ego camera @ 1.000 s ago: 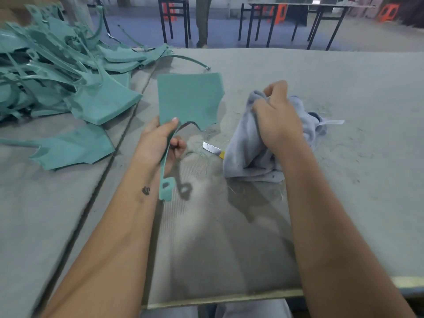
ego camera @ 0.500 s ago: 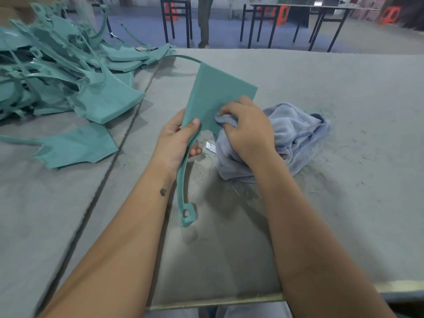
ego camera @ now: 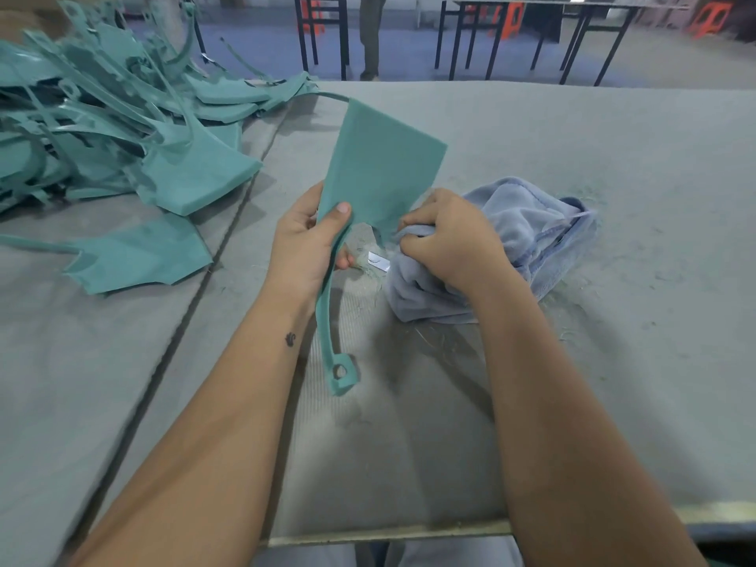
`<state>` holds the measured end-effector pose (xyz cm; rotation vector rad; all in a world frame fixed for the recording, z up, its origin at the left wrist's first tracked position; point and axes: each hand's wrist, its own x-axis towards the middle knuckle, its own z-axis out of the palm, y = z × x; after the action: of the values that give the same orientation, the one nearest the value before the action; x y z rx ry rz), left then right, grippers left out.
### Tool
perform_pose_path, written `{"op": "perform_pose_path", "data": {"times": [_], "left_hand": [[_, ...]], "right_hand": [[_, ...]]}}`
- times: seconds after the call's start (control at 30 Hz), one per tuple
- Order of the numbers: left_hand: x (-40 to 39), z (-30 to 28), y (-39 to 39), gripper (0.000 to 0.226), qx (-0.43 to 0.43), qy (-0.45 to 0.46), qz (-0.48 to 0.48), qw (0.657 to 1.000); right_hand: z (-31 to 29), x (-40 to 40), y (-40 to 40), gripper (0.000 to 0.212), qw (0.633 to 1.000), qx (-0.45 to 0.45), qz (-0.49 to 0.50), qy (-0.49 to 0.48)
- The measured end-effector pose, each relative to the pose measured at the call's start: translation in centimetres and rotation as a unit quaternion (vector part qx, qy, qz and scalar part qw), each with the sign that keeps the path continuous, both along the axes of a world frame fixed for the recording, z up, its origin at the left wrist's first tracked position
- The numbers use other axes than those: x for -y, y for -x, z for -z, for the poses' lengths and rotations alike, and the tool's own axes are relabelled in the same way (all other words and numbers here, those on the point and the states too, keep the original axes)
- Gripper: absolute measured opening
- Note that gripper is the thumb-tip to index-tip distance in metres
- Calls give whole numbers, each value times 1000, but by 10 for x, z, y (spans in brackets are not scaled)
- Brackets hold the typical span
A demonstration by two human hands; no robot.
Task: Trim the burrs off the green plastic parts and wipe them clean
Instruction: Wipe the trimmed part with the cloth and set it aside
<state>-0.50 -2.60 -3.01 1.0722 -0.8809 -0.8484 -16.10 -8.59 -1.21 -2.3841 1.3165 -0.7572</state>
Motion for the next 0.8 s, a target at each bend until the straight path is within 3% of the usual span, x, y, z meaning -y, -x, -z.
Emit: {"op": "perform_pose_path", "data": {"times": [0.2, 0.5, 0.67, 0.8], "left_hand": [[1, -1, -9, 25, 5, -1, -39, 999], [-2, -5, -2, 23, 17, 57, -2, 998], [-3, -7, 1, 23, 48, 59, -1, 997], [-4, -7, 0, 24, 50, 58, 5, 997]], "right_hand": [[4, 1, 4, 22, 991, 92, 86, 55], [6, -4, -7, 26, 987, 12, 74, 140], [4, -13, -13, 22, 979, -20, -12, 201], [3, -9, -12, 24, 985, -27, -2, 173]]}}
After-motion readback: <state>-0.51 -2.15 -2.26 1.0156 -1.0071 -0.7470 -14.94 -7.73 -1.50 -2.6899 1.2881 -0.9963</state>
